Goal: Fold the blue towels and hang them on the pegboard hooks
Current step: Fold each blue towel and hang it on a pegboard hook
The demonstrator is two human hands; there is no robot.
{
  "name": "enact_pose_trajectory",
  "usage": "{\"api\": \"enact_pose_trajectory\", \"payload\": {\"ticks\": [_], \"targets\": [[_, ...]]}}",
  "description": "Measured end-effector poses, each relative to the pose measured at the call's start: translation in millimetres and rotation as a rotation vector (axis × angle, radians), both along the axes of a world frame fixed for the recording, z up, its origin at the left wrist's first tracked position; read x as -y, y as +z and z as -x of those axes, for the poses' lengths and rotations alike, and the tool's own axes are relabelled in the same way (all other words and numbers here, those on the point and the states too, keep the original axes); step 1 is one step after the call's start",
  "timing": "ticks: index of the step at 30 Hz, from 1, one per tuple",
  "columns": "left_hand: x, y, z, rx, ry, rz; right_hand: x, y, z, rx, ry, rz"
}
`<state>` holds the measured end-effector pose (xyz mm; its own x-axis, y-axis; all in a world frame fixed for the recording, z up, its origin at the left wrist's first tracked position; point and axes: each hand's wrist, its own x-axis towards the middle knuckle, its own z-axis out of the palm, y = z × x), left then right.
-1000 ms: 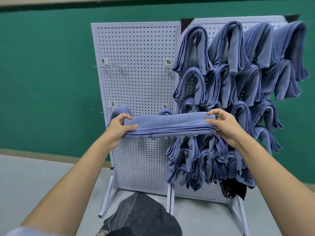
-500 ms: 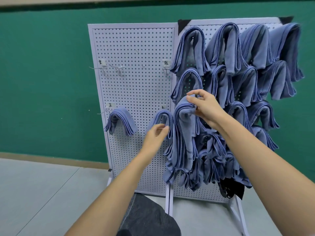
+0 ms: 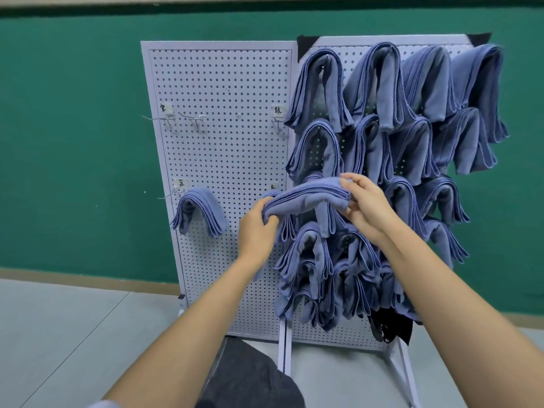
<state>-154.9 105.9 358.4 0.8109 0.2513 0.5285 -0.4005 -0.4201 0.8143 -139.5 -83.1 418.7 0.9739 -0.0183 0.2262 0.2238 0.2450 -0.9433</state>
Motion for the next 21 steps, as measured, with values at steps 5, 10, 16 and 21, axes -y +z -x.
{"api": "enact_pose_trajectory", "payload": {"ticks": [5, 10, 16, 21], "targets": [[-20.1, 25.9, -7.4, -0.046, 0.072, -0.085, 7.5, -47.1, -3.1, -0.139, 0.011, 0.490], [-22.7, 39.0, -10.6, -0.093, 0.121, -0.107, -23.0, -36.3, -2.7, 0.244, -0.065, 0.621], [-15.8, 51.0, -14.9, -0.075, 0.138, -0.134, -57.1, -25.3, -18.3, 0.417, -0.210, 1.050], [-17.5, 56.4, -17.8, -0.031, 0.096, -0.175, -65.8, -17.6, -24.9, 0.473, -0.370, 1.198]]}}
